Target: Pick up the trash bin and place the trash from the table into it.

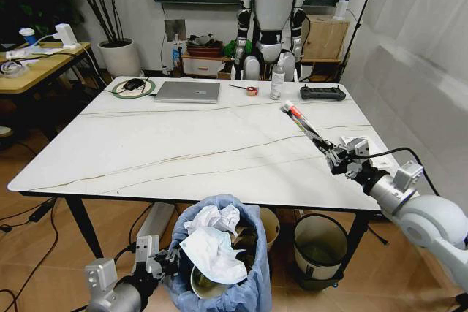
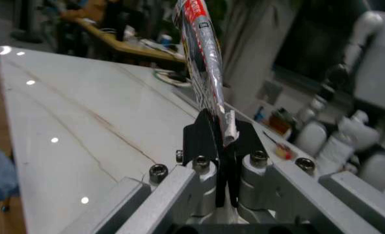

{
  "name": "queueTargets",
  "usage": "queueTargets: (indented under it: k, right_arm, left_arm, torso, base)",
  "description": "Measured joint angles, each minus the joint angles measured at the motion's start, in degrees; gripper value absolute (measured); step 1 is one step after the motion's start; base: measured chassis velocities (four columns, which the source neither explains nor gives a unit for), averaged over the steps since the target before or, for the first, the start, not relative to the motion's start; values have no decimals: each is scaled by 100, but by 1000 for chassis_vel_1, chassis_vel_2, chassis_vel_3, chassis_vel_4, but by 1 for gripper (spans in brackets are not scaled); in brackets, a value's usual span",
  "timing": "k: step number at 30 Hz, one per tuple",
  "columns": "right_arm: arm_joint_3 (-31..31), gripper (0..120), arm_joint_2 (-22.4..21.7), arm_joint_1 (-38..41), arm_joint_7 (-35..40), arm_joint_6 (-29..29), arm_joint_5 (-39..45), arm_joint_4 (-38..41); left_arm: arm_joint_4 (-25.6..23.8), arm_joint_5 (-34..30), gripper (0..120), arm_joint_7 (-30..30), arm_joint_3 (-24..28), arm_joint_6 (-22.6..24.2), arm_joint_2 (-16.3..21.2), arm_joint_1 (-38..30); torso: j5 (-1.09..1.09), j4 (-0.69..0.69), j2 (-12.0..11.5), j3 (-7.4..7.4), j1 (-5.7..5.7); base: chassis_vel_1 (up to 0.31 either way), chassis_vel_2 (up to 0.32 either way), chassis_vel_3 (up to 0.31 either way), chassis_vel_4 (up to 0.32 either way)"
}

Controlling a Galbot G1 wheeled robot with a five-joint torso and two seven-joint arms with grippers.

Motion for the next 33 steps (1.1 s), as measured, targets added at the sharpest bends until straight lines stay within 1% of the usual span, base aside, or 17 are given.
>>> queueTargets:
  k: [1, 2, 3, 5, 7, 8, 10, 13, 19, 22, 24, 25, 27, 29, 33]
  right_arm:
    - [118, 0, -84, 19, -490, 198, -267, 23]
    - [150, 0, -105, 20, -624, 247, -349, 28]
    - [247, 0, -168, 14, -1012, 366, -622, 59]
    - [406, 0, -256, -8, -1520, 494, -1002, 140]
    - [550, 0, -331, 8, -1875, 558, -1358, 258]
    - [550, 0, -331, 8, -1875, 558, -1358, 258]
    - [658, 0, -422, 69, -2132, 586, -1661, 411]
    - [744, 0, -596, 98, -2293, 609, -1890, 658]
    - [766, 0, -833, 108, -2357, 672, -2222, 1013]
    - [456, 0, -882, 98, -2222, 561, -2210, 1271]
    - [408, 0, -882, 105, -2202, 545, -2202, 1289]
    - [213, 0, -864, 153, -2147, 505, -2183, 1322]
    - [84, 0, -842, 184, -2116, 500, -2157, 1320]
    - [-141, 0, -814, 221, -2064, 565, -2193, 1280]
    - [-221, 0, -810, 272, -2085, 722, -2505, 1231]
  left_arm:
    - [0, -2, 0, 2, 1, 0, 0, -3]
    - [0, -4, 0, 3, 1, 0, 0, -3]
    - [0, -12, 0, 4, 0, 1, 2, -10]
    - [-3, -24, 0, 5, -11, 2, 8, -18]
    - [-11, -32, 0, 5, -21, 4, 8, -20]
    - [-11, -32, 0, 5, -21, 4, 8, -20]
    - [-19, -40, 0, 5, -21, 8, 5, -18]
    - [-26, -65, 0, 6, -23, 18, 7, -19]
    - [-58, -138, 0, 6, 4, 44, 25, -38]
    - [-73, -193, 0, 6, 20, 66, 46, -65]
    - [-73, -197, 0, 6, 20, 68, 48, -65]
    - [-77, -210, 0, 6, 20, 74, 56, -63]
    - [-80, -219, 0, 6, 18, 77, 62, -55]
    - [-87, -266, 0, 2, 5, 84, 65, -46]
    - [-91, -304, 0, -15, 4, 100, 64, -48]
  torso:
    - [0, 0, 0, 0, 0]
    - [1, 0, 0, 0, 0]
    - [2, 0, 0, 0, 0]
    - [2, -1, 0, 0, 0]
    - [2, -1, 0, 0, 0]
    - [2, -1, 0, 0, 0]
    - [2, -1, 0, 0, 0]
    - [1, -1, 0, 0, 0]
    - [0, -1, 0, 0, 0]
    - [3, -1, 0, 0, 0]
    - [3, -1, 0, 0, 0]
    - [2, -1, 0, 0, 0]
    - [1, -1, 0, 0, 0]
    - [2, -1, 0, 0, 0]
    - [2, -1, 0, 0, 0]
  base:
    - [0, 0, 0, 0]
    - [0, 0, 0, 0]
    - [0, 0, 0, 0]
    - [0, 0, 0, 0]
    - [0, 0, 0, 0]
    - [0, 0, 0, 0]
    - [0, 0, 0, 0]
    - [0, 0, 0, 0]
    - [0, 0, 0, 0]
    - [0, 0, 0, 0]
    - [0, 0, 0, 0]
    - [0, 0, 0, 0]
    - [0, 0, 0, 0]
    - [0, 0, 0, 0]
    - [0, 0, 0, 0]
